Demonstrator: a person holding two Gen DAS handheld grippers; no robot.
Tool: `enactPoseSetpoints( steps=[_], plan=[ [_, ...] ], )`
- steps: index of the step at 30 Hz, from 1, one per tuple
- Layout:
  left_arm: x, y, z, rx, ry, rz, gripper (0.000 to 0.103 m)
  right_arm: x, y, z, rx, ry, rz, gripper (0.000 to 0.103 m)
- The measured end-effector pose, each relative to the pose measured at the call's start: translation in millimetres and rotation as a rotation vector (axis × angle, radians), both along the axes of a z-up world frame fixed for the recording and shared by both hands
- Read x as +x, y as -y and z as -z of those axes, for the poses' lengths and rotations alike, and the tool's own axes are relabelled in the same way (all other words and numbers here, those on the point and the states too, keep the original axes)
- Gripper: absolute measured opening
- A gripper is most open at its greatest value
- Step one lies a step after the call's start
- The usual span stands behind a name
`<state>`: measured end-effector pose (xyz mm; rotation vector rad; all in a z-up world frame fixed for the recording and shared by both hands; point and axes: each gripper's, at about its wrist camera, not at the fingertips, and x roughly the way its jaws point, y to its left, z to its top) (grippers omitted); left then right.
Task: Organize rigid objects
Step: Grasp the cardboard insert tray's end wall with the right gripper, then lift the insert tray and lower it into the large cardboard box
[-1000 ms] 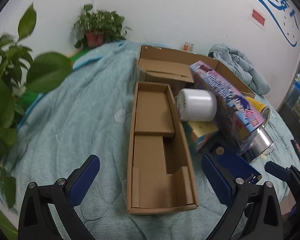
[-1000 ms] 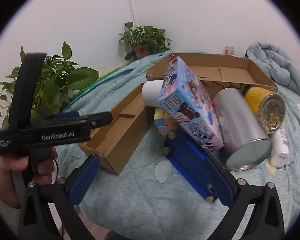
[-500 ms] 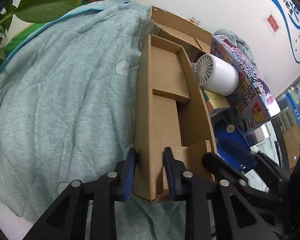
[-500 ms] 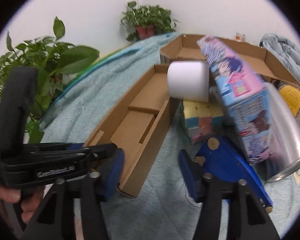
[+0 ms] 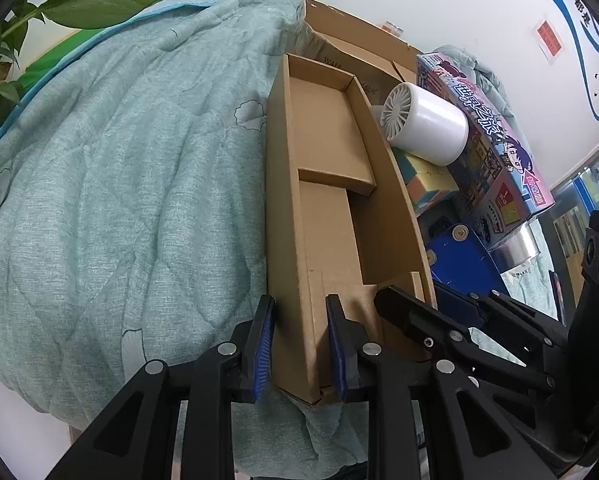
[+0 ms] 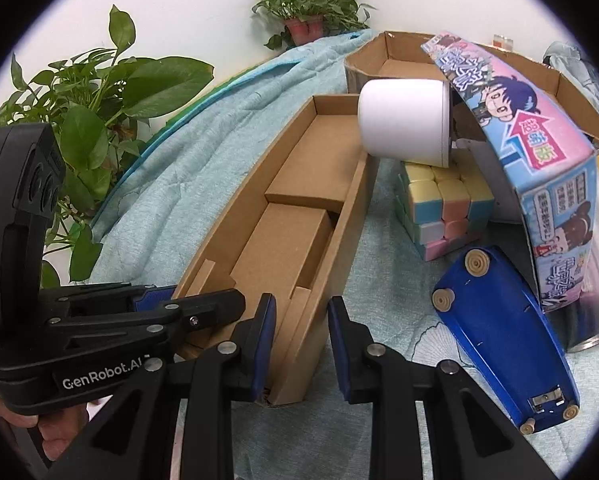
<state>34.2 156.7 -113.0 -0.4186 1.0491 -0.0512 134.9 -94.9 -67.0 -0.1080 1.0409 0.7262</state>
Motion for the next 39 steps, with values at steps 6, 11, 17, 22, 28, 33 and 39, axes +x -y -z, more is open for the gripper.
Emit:
enactPoseSetpoints(
  steps=[6,11,17,22,28,33,39],
  plan=[
    [-4.5,6.6,-9.6,0.055,0.026,-0.019,0.02,1.4,-4.0,-2.8,0.002,-0.011,-0.013,0.026],
    [-22.1,10.6,-35.3,0.12,0.063,-0.06,0.019,-6.2,-5.0,-17.5,0.05,0.019,-0.052,0.026],
    [-32.1,15.7,-87.6,0.173,0.163,-0.101,0.019,-9.3,-4.3,-55.2,0.131,0.098,-0.073,0.026],
    [-14.0,24.9,-139.8,0.222,0.268,-0.084,0.019,3.8,-1.9,-92.2,0.19,0.197,-0.054,0.026],
    [45.4,33.9,-189.8,0.228,0.35,-0.04,0.019,44.1,-0.4,-122.8,0.212,0.279,-0.01,0.026],
    [108.8,40.7,-225.3,0.23,0.391,-0.001,0.019,90.5,5.0,-144.0,0.205,0.308,0.035,0.026],
    [193.7,40.4,-257.5,0.238,0.411,0.04,0.019,154.5,-3.7,-163.5,0.184,0.317,0.069,0.026]
  ],
)
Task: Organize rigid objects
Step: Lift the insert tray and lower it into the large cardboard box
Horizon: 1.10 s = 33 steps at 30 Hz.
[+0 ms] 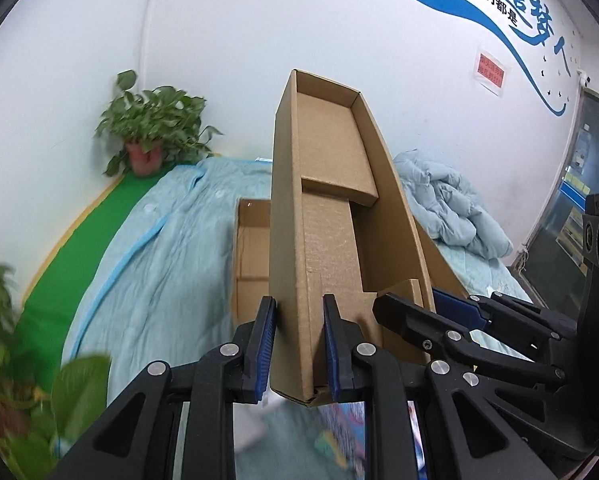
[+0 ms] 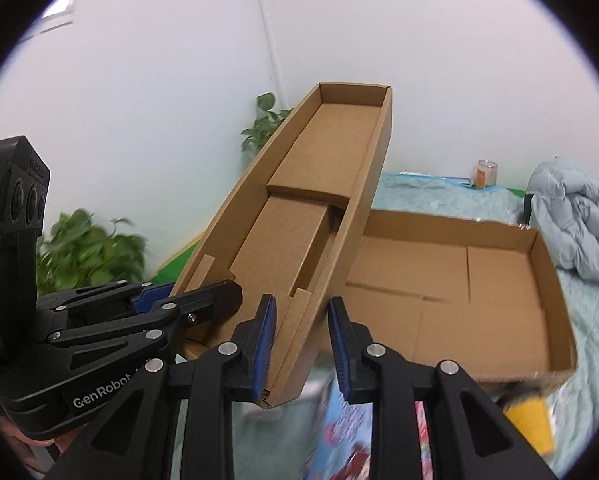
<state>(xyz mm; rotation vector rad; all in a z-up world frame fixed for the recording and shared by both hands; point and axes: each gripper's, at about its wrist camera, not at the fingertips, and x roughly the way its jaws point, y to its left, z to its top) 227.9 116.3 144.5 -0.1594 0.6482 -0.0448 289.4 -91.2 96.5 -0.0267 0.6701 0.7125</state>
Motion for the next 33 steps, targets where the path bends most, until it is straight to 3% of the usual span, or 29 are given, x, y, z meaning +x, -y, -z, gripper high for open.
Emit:
enactPoseSetpoints(
  steps=[8,15,18,25,30,33],
  plan=[
    [111.7,-12.9,16.0,0.001,-0.097,-0.003,0.019,78.4,-26.7,21.1,-0.064,-0.107,-0.008,0.026],
    [156.5,-26.0,92.1,-0.01,-0.234,-0.013,0.019,127.5,-41.9,73.0,-0.11,-0.262,-0.029,0.025],
    [169.7,-30.3,132.7,-0.017,-0.299,-0.02,0.019,146.3,-47.4,101.3,-0.132,-0.336,-0.041,0.024],
    [188.3,-43.6,189.7,-0.017,-0.389,-0.041,0.017,167.9,-53.3,163.5,-0.15,-0.526,-0.053,0.024],
    [180.8,-43.8,198.5,0.033,-0.397,-0.039,0.016,173.1,-55.6,182.4,-0.166,-0.555,-0.033,0.024],
    [168.7,-48.4,187.7,0.008,-0.366,-0.037,0.016,173.1,-55.2,188.3,-0.137,-0.578,-0.065,0.033]
  ],
)
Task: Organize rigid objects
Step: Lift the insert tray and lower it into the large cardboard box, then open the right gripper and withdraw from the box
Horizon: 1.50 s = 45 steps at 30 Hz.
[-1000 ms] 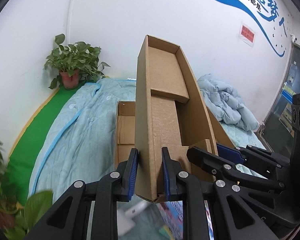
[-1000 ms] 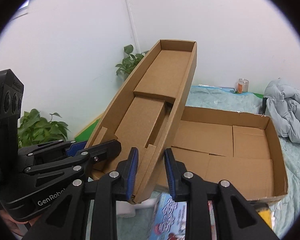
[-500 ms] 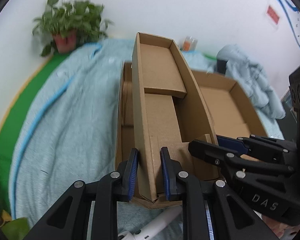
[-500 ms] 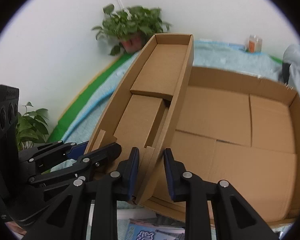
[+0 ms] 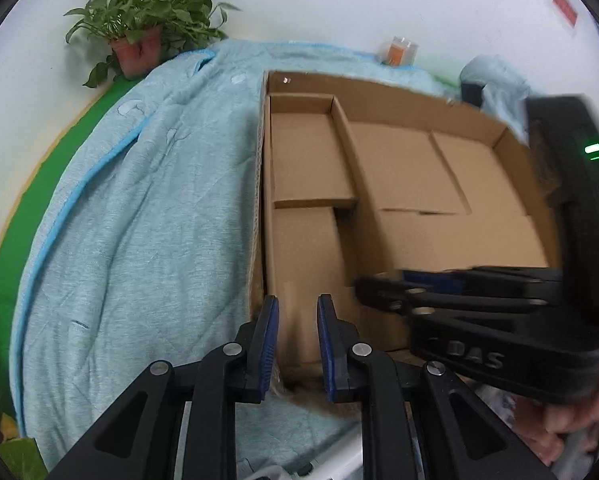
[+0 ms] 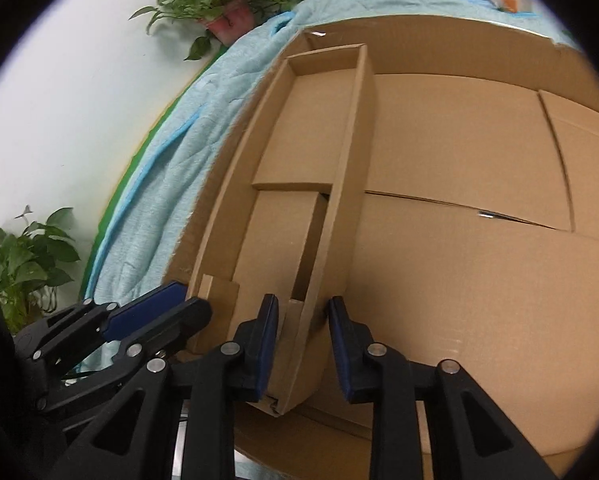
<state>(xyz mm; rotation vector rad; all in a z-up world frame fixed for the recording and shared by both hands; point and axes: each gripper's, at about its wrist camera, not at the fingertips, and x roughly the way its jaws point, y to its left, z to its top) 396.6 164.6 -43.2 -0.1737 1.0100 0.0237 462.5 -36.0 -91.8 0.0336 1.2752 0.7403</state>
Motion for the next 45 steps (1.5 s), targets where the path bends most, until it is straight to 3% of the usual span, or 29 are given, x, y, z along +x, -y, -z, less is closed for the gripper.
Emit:
enactPoseSetpoints(
  steps=[3,6,8,10,12,13,16,18,22,29,30,31,32,33,34,36,37,38,39,40,42,45],
  plan=[
    [-20.2,-4.5,-17.1,-0.007,0.064,-0.023,0.016,-0.3,-0.8,0.9,0.047,-0.015,-0.034,0.053],
    [-41.7,-5.8,-31.5,-0.001,0.132,-0.02,0.022,-4.8,7.9,-3.6,0.075,-0.008,-0.019,0.054],
    [-59.4,-1.2,-41.9,0.033,0.191,-0.026,0.041,-9.9,15.4,-8.8,0.078,0.017,-0.01,0.054],
    [-80.9,4.6,-53.8,0.096,0.283,-0.062,0.088,-17.1,24.8,-18.3,0.071,0.062,0.015,0.054],
    [-106.8,12.7,-65.9,0.159,0.393,-0.105,0.103,-26.3,39.7,-33.0,0.073,0.126,0.042,0.078],
    [-118.3,18.1,-70.7,0.179,0.435,-0.11,0.103,-39.4,53.6,-45.0,0.075,0.201,0.065,0.09],
    [-139.5,35.2,-76.9,0.211,0.453,-0.099,0.103,-72.2,91.5,-65.9,0.004,0.389,0.124,0.093],
    [-152.1,47.4,-77.2,0.216,0.453,-0.107,0.103,-99.7,115.7,-71.4,-0.054,0.465,0.147,0.102],
    [-173.8,72.4,-76.2,0.122,0.43,-0.066,0.103,-144.6,150.6,-68.4,-0.116,0.465,0.177,0.102],
    [-196.6,118.4,-74.1,0.054,0.393,0.04,0.102,-193.5,183.6,-68.1,-0.079,0.456,0.234,0.1],
    [-199.3,124.7,-75.2,0.033,0.394,0.065,0.101,-198.4,188.1,-70.2,-0.056,0.464,0.237,0.092],
    [-202.3,130.5,-75.9,0.023,0.4,0.086,0.088,-202.7,189.4,-72.0,-0.041,0.471,0.237,0.083],
    [-203.7,137.5,-75.7,0.024,0.404,0.099,0.071,-206.6,191.2,-74.3,-0.029,0.482,0.235,0.064],
    [-204.6,143.5,-75.0,0.027,0.387,0.118,0.022,-209.8,191.9,-76.0,-0.036,0.495,0.236,0.051],
    [-202.4,145.1,-73.9,0.011,0.364,0.132,0.0,-214.3,193.2,-77.5,-0.051,0.515,0.239,0.048],
    [-207.6,150.5,-73.8,-0.01,0.365,0.133,0.001,-221.3,195.8,-79.5,-0.066,0.551,0.248,0.048],
    [-211.8,154.7,-75.1,0.02,0.38,0.121,0.011,-224.1,195.7,-79.8,-0.075,0.562,0.253,0.049],
    [-215.9,160.2,-76.2,0.055,0.389,0.112,0.026,-225.4,195.8,-80.0,-0.093,0.576,0.258,0.063],
    [-219.4,166.0,-77.1,0.085,0.379,0.103,0.082,-226.5,196.6,-80.2,-0.108,0.594,0.259,0.091],
    [-222.7,168.9,-78.1,0.101,0.379,0.08,0.099,-228.3,198.0,-81.2,-0.115,0.624,0.26,0.1],
    [-225.9,168.9,-77.2,0.074,0.4,0.059,0.102,-231.6,203.8,-82.5,-0.103,0.651,0.27,0.102],
    [-224.2,167.2,-68.3,0.013,0.34,0.052,0.102,-233.7,211.8,-82.1,-0.096,0.655,0.263,0.102]
  ],
)
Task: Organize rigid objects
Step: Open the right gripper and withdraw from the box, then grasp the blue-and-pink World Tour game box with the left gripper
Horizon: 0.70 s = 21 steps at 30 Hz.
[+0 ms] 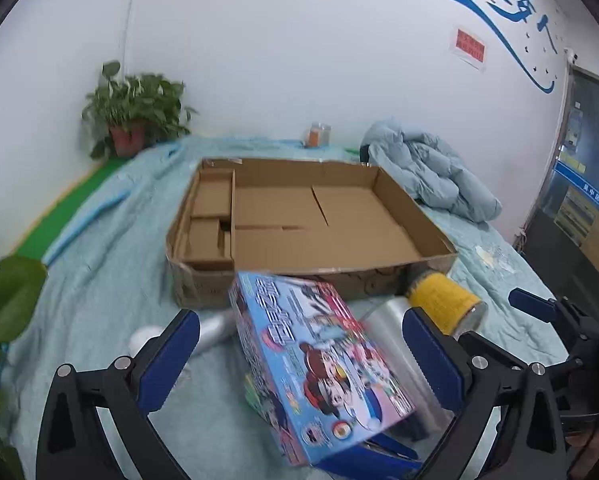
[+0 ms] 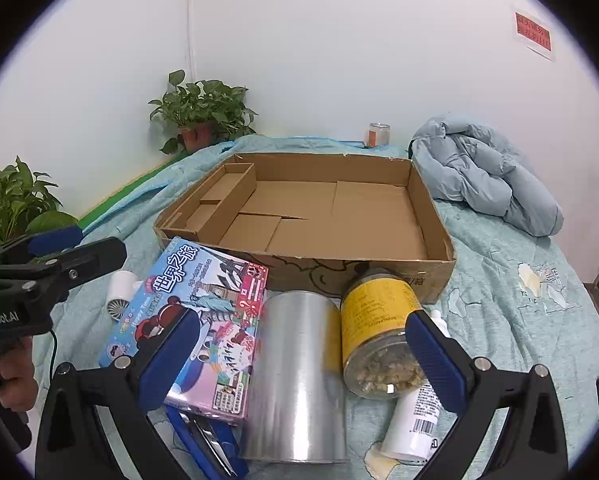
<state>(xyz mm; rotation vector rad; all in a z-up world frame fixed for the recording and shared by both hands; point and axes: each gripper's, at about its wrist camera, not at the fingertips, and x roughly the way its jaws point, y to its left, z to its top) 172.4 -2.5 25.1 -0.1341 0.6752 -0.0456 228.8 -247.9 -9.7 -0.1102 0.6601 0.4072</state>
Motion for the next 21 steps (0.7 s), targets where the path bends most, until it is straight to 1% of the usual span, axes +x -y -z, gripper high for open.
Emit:
enactPoseSetpoints(
  steps=[4,10,13,15,17,19,20,21],
  plan=[
    [1.0,1.5,13.7,-0.036,-0.055,-0.023,0.102,-0.4,4.5,8.6,-0.006,-0.04,-0.034,0.102],
    [9.2,-2.5,28.6,-0.035,-0.129,-0.019,0.102,-4.2,2.9,19.2,0.015,-0.07,-0.076,0.102],
    [16.6,-6.6,39.7,-0.053,-0.184,-0.006,0.101,-5.9,-0.6,22.2,0.047,-0.087,-0.117,0.102],
    [21.4,-8.0,47.7,-0.067,-0.212,-0.001,0.1,-7.4,-3.9,24.5,0.076,-0.112,-0.168,0.102],
    [26.2,-9.5,56.8,-0.078,-0.244,0.01,0.095,-9.8,-8.2,27.8,0.098,-0.136,-0.213,0.102],
    [30.9,-9.3,64.6,-0.083,-0.277,0.018,0.081,-11.1,-12.6,31.7,0.122,-0.158,-0.241,0.102],
    [33.1,-9.6,69.6,-0.087,-0.297,0.022,0.077,-10.6,-16.0,34.2,0.136,-0.176,-0.254,0.102],
    [35.6,-10.3,76.5,-0.093,-0.321,0.027,0.071,-9.7,-19.6,37.1,0.15,-0.198,-0.267,0.103]
  ],
)
